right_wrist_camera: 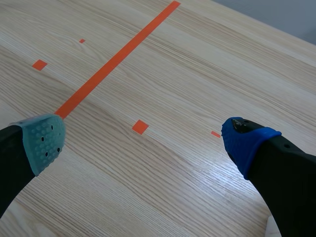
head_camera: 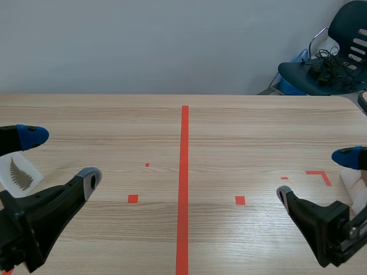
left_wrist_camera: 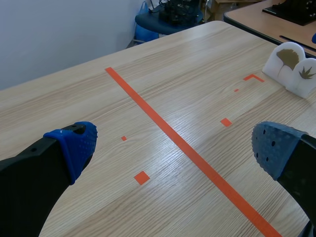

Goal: Do the leaf sorting experiment

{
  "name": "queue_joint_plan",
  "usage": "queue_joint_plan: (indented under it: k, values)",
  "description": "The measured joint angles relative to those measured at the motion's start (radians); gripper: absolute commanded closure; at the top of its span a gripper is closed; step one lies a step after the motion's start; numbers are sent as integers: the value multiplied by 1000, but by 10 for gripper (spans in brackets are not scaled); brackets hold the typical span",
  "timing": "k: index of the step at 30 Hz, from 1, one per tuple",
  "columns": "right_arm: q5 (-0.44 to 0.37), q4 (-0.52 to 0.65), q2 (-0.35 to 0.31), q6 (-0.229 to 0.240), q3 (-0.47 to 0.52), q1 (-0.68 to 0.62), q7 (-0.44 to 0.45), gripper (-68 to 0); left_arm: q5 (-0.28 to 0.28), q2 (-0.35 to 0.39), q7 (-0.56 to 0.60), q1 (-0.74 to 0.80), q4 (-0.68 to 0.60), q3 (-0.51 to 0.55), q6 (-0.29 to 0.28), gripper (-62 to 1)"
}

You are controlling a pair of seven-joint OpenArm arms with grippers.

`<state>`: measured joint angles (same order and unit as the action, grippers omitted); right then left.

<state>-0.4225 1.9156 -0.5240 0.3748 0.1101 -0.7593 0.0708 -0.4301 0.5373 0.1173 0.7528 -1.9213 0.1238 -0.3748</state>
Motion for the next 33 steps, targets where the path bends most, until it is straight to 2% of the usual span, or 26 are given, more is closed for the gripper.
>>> queue_joint_plan:
  k: [2, 5, 33]
  values:
    - [0, 0, 0, 0, 0, 0, 12, -679, 0, 0, 0, 0, 0, 0, 0, -623]
    - [0, 0, 0, 0, 0, 0, -32, -679, 0, 0, 0, 0, 0, 0, 0, -623]
    - [0, 0, 0, 0, 0, 0, -30, -679, 0, 0, 0, 0, 0, 0, 0, -623]
